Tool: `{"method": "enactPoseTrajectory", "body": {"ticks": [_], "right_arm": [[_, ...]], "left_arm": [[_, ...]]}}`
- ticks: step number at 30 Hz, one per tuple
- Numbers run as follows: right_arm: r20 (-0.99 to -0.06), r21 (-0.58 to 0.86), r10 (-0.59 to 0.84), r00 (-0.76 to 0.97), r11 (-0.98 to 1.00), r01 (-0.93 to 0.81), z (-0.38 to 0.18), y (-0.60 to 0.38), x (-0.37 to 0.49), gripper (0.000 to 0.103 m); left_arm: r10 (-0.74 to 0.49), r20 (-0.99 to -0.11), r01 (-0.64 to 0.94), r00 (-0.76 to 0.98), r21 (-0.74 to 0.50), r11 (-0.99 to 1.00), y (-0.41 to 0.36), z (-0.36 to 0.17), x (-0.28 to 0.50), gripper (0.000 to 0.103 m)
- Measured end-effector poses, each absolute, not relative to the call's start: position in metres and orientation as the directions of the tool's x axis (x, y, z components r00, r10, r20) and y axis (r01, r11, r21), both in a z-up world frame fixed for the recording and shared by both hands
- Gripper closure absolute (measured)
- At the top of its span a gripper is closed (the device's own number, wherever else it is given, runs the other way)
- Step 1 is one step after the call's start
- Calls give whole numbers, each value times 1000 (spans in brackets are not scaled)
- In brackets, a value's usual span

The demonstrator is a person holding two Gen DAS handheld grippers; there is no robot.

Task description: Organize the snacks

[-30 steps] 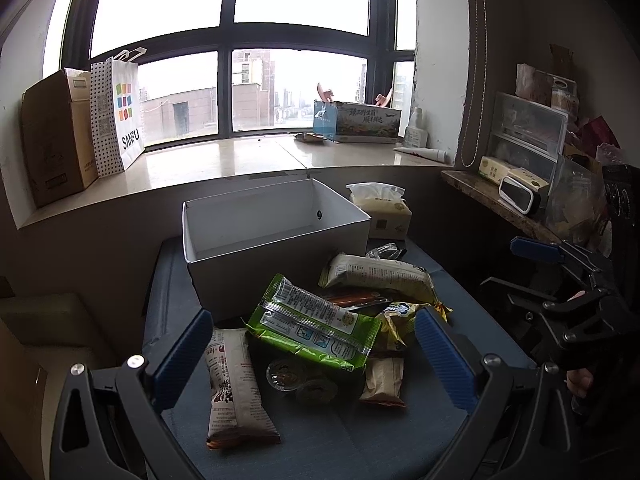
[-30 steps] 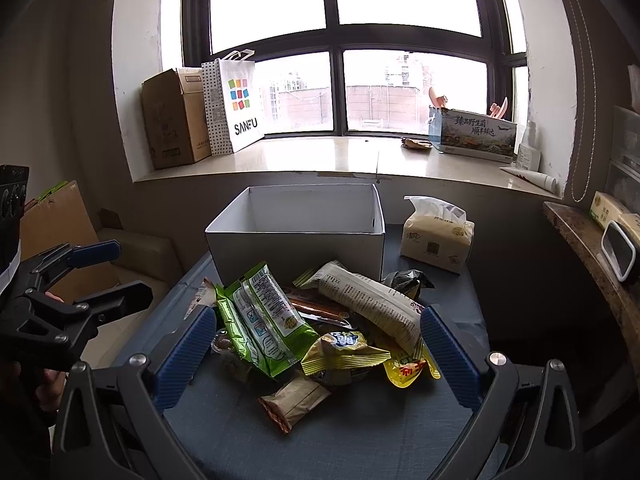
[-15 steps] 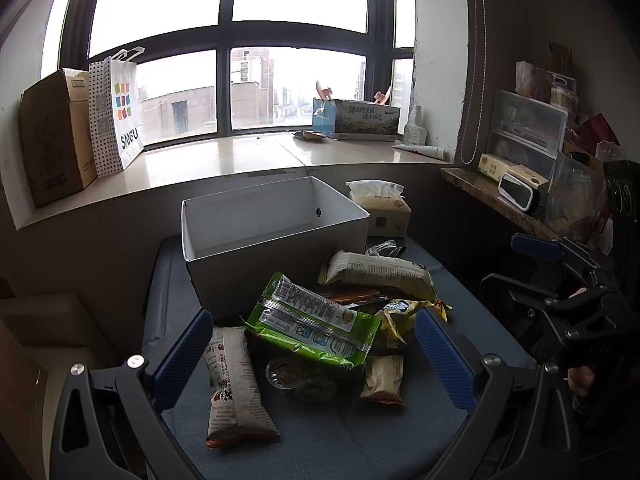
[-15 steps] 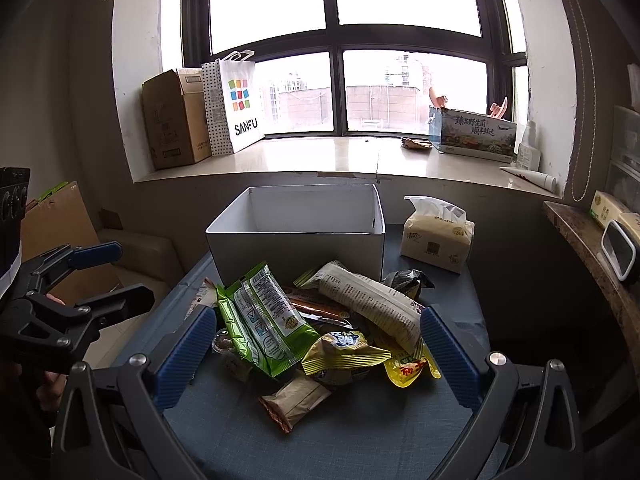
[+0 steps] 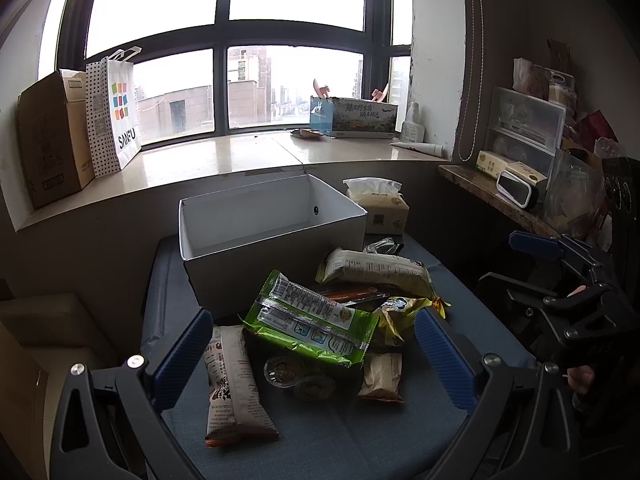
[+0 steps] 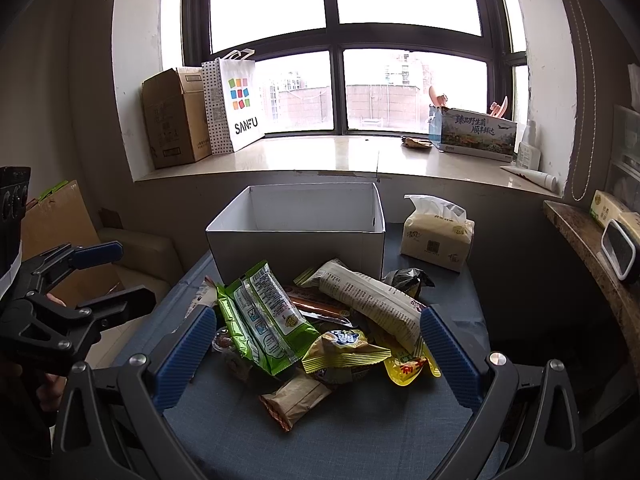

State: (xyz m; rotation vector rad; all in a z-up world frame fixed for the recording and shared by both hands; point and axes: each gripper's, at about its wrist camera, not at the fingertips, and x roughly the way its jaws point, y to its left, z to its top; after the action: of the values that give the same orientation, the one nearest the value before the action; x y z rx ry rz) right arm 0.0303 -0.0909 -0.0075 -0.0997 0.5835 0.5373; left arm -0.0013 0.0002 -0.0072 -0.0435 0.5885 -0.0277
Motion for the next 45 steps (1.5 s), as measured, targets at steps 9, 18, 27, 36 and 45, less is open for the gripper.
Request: {"method": "enactPoseTrajectory", "body": {"ticks": [9,18,27,36,45], "right_arm": [[-548,58,455,702,858,-511,-8,-90,30,0],[-548,56,456,701,857,-513,-8,-89,30,0],[-549,59,459,699,855,-516,-9,-89,29,0],[-558,64,458,691,855,-515,-13,-90,30,0],[-578,59,453,679,853,-519,-21,-86,31,0]], "left_arm": [[-38,-556,13,830,-50,999,0,-7,-1,0],[-37,-556,13,830,-47,999,-1,-8,-1,0],[-34,-585,-18,810,-83,996,10,-15,6,0],[-2,-786,-185,619,-149,971,80,-102,52,0],[30,-866,-282,500,-130,951,108,-170,84,0]]}}
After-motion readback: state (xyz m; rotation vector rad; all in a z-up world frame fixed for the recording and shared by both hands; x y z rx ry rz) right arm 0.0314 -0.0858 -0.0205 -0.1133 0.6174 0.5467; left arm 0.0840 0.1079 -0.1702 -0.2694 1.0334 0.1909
